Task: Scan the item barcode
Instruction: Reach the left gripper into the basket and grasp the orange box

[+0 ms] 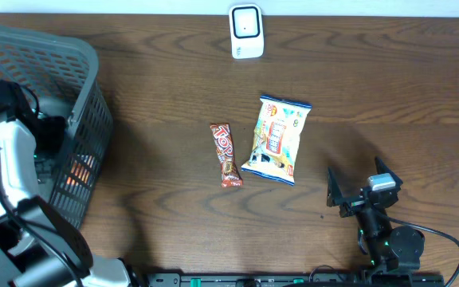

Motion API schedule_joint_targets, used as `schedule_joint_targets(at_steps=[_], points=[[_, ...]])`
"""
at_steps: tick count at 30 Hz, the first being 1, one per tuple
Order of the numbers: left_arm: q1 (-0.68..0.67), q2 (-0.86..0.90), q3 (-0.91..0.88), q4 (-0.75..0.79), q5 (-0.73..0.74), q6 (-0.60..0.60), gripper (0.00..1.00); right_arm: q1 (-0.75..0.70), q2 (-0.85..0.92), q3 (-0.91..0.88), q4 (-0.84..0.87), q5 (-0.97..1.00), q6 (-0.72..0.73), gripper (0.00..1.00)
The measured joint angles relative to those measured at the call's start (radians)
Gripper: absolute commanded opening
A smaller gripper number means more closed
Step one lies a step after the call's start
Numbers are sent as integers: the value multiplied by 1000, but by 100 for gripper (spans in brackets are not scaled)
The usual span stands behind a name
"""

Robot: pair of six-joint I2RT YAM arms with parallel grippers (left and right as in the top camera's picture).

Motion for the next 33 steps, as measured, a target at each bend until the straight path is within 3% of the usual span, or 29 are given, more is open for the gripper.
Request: schedule_joint_targets(at_steps=[11, 20, 31, 33], points=[[0, 49, 0, -48, 85, 64, 98, 0, 0, 0, 0, 0, 0, 99], [-1, 83, 0, -62, 93, 185, 98, 0, 0, 0, 0, 0, 0, 99], [0, 227, 9, -24, 110, 208, 99, 0, 0, 0, 0, 0, 0, 99], [0, 232, 15, -29, 112, 209, 90, 0, 0, 0, 0, 0, 0, 99]])
